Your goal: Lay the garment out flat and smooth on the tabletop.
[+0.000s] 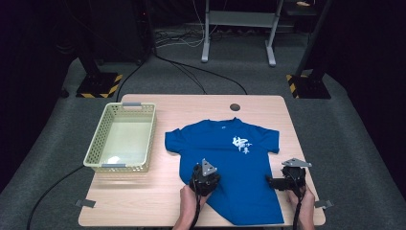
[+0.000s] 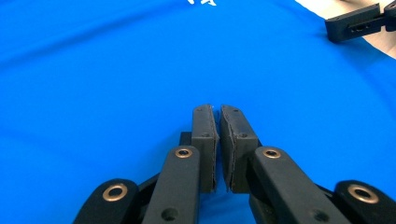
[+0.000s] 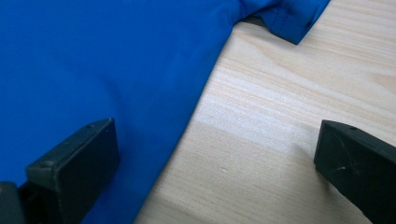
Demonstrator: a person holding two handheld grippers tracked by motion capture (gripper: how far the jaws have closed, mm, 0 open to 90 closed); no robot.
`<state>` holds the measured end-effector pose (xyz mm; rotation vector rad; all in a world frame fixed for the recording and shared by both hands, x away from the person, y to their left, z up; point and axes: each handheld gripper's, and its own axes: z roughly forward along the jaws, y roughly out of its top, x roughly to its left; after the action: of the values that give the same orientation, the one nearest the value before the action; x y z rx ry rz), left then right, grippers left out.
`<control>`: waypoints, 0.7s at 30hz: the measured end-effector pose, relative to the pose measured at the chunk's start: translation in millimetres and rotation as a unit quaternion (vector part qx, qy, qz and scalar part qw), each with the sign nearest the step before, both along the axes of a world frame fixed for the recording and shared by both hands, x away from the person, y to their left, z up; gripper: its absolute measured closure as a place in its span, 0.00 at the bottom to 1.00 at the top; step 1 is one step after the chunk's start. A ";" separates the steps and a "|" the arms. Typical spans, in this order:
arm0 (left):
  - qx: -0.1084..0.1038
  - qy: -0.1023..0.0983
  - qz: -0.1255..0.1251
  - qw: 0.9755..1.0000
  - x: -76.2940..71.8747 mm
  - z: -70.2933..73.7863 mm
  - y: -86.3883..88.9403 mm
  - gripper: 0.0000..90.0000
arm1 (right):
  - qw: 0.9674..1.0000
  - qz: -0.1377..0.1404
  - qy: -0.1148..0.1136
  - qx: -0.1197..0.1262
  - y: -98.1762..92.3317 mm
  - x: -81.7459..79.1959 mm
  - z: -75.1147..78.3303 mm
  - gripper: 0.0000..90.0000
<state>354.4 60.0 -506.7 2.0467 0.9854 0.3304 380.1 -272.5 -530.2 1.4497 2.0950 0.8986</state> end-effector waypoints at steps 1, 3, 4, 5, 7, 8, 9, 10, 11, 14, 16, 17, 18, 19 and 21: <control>0.001 0.000 -0.001 1.000 -0.6 0.1 1.4 0.94 | 1.000 -0.002 0.000 0.000 -0.3 0.1 0.0 0.00; 0.001 0.000 0.000 1.000 -2.6 -0.2 3.1 0.94 | 1.000 -0.006 0.000 0.001 -0.8 0.3 -0.1 0.00; 0.002 0.000 0.000 1.000 -3.7 0.0 3.8 0.94 | 1.000 -0.005 0.000 0.000 -0.8 0.3 -0.1 0.00; 0.004 -0.001 -0.001 1.000 -4.4 0.3 4.9 0.94 | 1.000 -0.005 0.000 0.000 -0.8 0.2 -0.1 0.00; 0.001 -0.003 0.001 1.000 -6.2 0.8 6.6 0.94 | 1.000 -0.005 0.000 0.000 -0.9 0.2 -0.1 0.00; -0.001 -0.004 0.001 1.000 -6.9 1.3 8.0 0.94 | 1.000 -0.006 0.000 0.000 -1.0 0.1 0.0 0.00; -0.003 -0.002 0.002 1.000 -7.8 1.8 9.2 0.94 | 1.000 -0.006 0.000 0.000 -1.0 0.0 0.0 0.00; -0.003 -0.003 0.002 1.000 -8.6 2.3 10.5 0.94 | 1.000 -0.006 0.000 0.000 -1.0 0.0 0.0 0.00; -0.004 -0.004 0.002 1.000 -9.4 2.8 11.4 0.94 | 1.000 -0.006 0.000 0.000 -1.0 0.0 0.0 0.00; -0.009 -0.004 0.003 1.000 -11.7 4.0 15.0 0.94 | 1.000 -0.008 -0.001 0.000 -1.1 0.2 -0.1 0.00; -0.010 -0.004 0.002 1.000 -12.6 4.8 17.5 0.94 | 1.000 -0.009 -0.001 0.000 -1.2 0.2 -0.1 0.00; -0.010 -0.005 0.002 1.000 -13.1 5.0 18.5 0.94 | 1.000 -0.009 -0.001 -0.001 -1.3 0.3 -0.1 0.00; -0.012 -0.005 0.004 1.000 -13.8 4.9 19.1 0.94 | 1.000 -0.009 -0.001 -0.001 -1.3 0.3 -0.1 0.00; -0.010 -0.006 0.004 1.000 -14.3 4.9 20.2 0.94 | 1.000 -0.009 -0.001 -0.001 -1.4 0.3 -0.1 0.00; -0.008 -0.005 0.003 1.000 -15.2 4.1 21.9 0.94 | 1.000 -0.009 -0.001 -0.001 -1.4 0.4 0.0 0.00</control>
<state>339.2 81.9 -502.6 2.0255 0.9858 0.3346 380.5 -273.9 -530.2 1.4643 2.0783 0.8908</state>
